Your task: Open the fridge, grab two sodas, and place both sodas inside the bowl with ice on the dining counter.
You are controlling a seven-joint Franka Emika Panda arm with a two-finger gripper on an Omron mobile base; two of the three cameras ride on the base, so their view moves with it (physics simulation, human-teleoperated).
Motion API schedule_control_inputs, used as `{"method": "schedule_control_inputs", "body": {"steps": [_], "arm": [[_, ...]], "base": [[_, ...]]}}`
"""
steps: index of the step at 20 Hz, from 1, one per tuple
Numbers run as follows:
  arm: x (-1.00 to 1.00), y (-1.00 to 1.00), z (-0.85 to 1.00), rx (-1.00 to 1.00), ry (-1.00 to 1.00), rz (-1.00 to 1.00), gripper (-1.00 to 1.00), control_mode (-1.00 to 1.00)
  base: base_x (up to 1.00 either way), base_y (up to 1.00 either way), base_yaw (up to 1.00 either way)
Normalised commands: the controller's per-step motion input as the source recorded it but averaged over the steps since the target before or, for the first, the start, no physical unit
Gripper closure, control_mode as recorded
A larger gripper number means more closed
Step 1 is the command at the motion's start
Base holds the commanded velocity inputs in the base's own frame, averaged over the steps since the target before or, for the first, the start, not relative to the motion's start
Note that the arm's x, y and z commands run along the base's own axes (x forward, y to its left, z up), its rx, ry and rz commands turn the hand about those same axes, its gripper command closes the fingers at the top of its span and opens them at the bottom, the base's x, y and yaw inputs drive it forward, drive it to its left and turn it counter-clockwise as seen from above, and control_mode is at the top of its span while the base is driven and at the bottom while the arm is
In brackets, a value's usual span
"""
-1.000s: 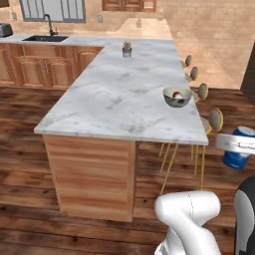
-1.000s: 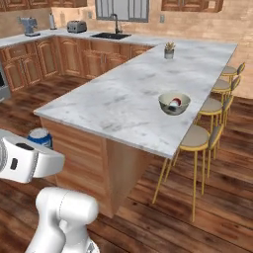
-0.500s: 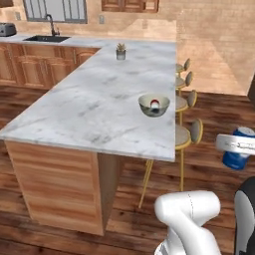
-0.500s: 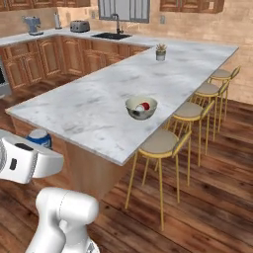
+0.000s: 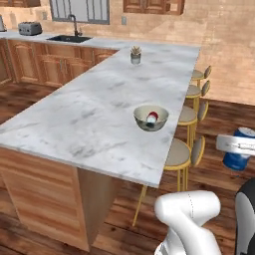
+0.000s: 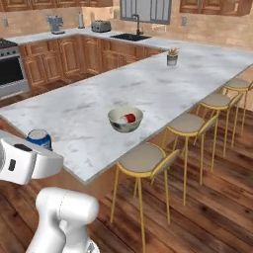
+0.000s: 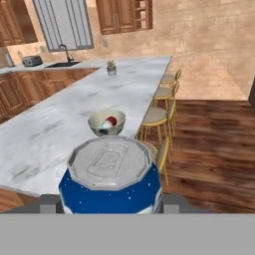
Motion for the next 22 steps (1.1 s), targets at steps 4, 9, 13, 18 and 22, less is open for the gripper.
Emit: {"method": "schedule_control_inputs", "body": {"steps": [4, 9, 13, 18, 22], "arm": [[0.00, 0.00, 0.00, 0.00, 0.00, 0.00, 1.00, 1.00], [0.00, 0.00, 0.00, 0.00, 0.00, 0.00, 1.00, 1.00], [0.00, 0.00, 0.00, 0.00, 0.00, 0.00, 1.00, 1.00], [0.00, 0.00, 0.00, 0.00, 0.00, 0.00, 1.00, 1.00], [0.00, 0.00, 0.00, 0.00, 0.00, 0.00, 1.00, 1.00]], "base": [[0.64, -0.56, 0.41], [0.48, -0.67, 0.38], [0.00, -0.85, 0.35], [0.02, -0.74, 0.39], [0.01, -0.73, 0.39]]}}
